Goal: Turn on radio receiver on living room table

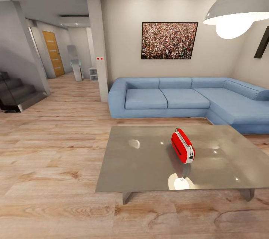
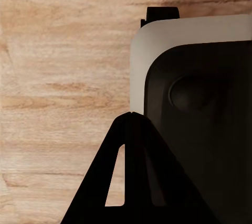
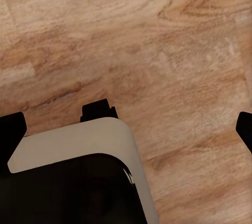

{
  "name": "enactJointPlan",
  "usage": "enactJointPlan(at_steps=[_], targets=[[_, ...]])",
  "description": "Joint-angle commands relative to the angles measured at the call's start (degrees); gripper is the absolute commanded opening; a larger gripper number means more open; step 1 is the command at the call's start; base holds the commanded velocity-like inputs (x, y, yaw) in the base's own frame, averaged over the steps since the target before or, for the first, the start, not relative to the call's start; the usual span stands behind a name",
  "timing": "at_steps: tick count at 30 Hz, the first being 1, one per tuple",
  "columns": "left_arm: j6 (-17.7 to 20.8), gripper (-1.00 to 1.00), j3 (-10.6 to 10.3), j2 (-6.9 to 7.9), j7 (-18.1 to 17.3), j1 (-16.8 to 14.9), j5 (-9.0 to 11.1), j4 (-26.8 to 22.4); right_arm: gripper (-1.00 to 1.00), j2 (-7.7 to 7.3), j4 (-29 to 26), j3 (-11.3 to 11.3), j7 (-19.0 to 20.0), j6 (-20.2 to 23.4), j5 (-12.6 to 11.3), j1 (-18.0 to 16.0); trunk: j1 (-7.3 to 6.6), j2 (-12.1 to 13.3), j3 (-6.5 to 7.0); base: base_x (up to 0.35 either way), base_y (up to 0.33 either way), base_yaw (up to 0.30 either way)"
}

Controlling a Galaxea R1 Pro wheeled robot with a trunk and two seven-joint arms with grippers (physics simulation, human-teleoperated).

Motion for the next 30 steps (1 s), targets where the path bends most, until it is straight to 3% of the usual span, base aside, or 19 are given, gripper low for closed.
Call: enactJointPlan(at_steps=[1, 30], targets=[[0.00, -1.00, 0.00, 0.00, 0.00, 0.00, 0.00, 0.00, 1.00, 0.00, 0.00, 0.00, -0.01, 0.00, 0.00, 0.00, 0.00, 0.00, 0.00, 0.000, 0.000, 0.000], [0.00, -1.00, 0.00, 0.00, 0.00, 0.00, 0.00, 0.00, 1.00, 0.00, 0.00, 0.00, 0.00, 0.00, 0.00, 0.00, 0.00, 0.00, 0.00, 0.000, 0.000, 0.000]])
